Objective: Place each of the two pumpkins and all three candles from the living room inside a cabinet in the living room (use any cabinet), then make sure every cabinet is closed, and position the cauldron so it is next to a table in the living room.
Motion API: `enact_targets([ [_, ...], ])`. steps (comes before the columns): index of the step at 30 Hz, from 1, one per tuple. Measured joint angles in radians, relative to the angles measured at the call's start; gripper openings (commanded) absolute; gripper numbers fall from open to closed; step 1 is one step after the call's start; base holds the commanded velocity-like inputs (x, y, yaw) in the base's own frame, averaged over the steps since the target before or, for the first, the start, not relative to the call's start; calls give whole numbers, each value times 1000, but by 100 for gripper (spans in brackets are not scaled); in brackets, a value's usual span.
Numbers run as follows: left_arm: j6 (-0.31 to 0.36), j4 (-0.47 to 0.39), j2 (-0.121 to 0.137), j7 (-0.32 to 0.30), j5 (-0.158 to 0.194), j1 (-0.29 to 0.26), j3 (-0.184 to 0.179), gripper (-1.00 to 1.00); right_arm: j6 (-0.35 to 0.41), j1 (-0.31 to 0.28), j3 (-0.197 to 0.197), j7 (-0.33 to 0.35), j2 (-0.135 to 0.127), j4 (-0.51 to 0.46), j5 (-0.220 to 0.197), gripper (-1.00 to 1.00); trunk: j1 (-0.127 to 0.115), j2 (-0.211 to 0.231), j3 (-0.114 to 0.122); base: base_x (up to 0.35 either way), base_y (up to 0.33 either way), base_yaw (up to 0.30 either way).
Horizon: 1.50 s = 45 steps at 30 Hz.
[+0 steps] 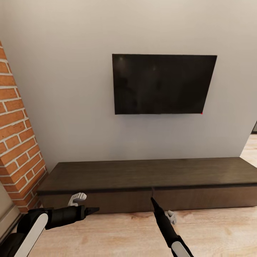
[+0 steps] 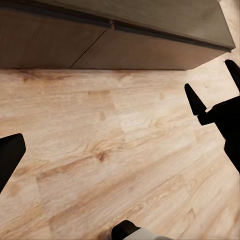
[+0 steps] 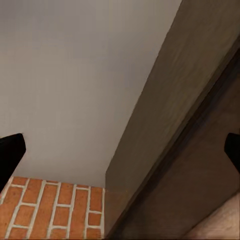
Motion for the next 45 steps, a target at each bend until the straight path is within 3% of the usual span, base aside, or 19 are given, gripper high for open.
enact_targets([
  [6, 0, 0, 0, 0, 10, 0, -1, 100, 3, 0, 0, 15, 0, 2, -41, 100, 23, -42, -19, 0, 0, 0],
  [9, 0, 1, 3, 0, 43, 0, -1, 100, -3, -2, 1, 7, 0, -4, -42, 100, 35, -63, -28, 0, 0, 0],
  [14, 0, 1, 32, 0, 114, 0, -8, 100, -20, -8, 3, 2, 0, -2, -40, 100, 54, -98, -44, 0, 0, 0],
  [23, 1, -1, 111, 0, 297, 0, -78, 100, -14, -9, 1, 36, -1, 2, -55, 100, 88, -161, -72, 0, 0, 0],
  [26, 1, -2, 123, 0, 333, 0, -93, 100, -2, -9, 1, 79, -1, 3, -57, 100, 100, -182, -81, 0, 0, 0],
  [32, 1, -2, 132, 0, 362, 0, -111, 100, 17, -9, -1, 117, 0, 3, -57, 100, 123, -224, -100, 0, 0, 0],
  [40, 1, -3, 133, 0, 369, 0, -117, 100, -15, -9, 2, 80, 1, 3, -49, 100, 153, -280, -125, 0, 0, 0],
  [43, 1, -3, 134, 0, 374, 0, -117, 100, 26, -9, 0, 81, 1, 5, -76, 100, 165, -301, -135, 0, 0, 0],
  [45, 1, -3, 135, 0, 389, 0, -117, 100, 78, -9, 1, 87, 1, 6, -123, 100, 173, -315, -141, 0, 0, 0],
])
